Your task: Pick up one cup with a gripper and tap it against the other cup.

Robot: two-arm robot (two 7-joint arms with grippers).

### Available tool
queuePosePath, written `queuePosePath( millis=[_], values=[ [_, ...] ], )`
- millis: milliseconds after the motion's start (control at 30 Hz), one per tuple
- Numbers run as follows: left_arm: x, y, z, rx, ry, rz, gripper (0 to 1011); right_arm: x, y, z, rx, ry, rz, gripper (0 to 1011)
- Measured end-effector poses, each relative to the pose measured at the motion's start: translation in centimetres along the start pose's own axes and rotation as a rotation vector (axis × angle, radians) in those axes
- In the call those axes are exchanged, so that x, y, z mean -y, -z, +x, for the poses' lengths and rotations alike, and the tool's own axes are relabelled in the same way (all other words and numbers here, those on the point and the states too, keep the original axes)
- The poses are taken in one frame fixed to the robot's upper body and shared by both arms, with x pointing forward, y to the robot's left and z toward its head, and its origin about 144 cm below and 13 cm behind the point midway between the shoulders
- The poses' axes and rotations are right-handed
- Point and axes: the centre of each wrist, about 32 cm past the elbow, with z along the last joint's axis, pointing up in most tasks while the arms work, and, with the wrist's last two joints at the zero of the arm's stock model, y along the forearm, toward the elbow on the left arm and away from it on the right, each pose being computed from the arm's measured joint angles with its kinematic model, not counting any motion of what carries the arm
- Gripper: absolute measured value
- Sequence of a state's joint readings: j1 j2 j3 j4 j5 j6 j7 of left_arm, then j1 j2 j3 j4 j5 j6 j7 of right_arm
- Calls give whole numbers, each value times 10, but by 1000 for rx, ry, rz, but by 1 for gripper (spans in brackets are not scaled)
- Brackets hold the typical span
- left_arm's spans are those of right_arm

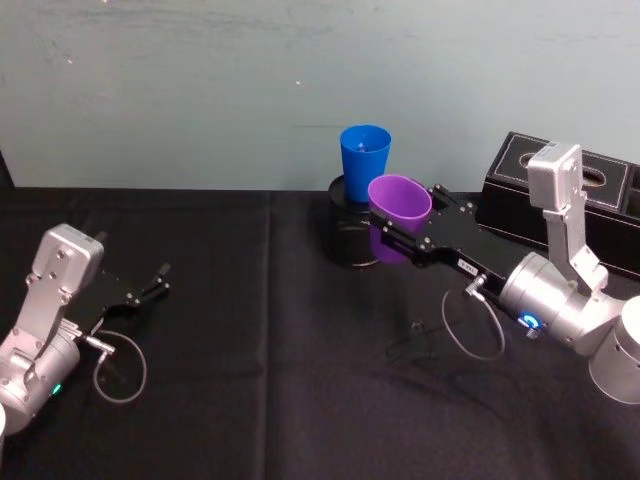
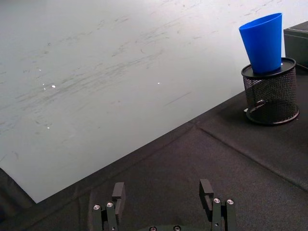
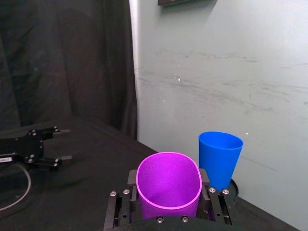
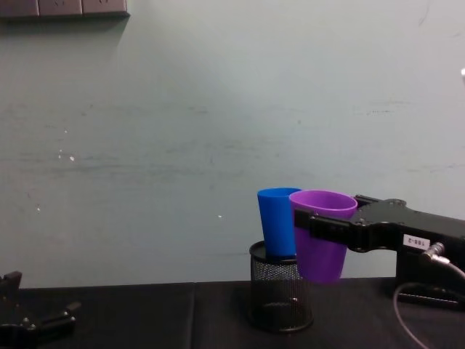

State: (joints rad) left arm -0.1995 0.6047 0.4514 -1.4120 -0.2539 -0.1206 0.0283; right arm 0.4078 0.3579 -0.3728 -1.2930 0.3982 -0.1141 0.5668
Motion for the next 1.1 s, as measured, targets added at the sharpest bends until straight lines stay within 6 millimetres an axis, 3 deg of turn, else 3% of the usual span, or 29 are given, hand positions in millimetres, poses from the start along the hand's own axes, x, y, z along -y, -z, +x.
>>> queuePosePath(
  millis=[500, 1100],
  values=[
    [0, 0, 0, 0, 0, 0, 1011, 25, 12, -10, -12, 18, -45, 724],
    [0, 0, 0, 0, 0, 0, 1011, 37, 34, -24, -22, 13, -51, 724]
  ],
)
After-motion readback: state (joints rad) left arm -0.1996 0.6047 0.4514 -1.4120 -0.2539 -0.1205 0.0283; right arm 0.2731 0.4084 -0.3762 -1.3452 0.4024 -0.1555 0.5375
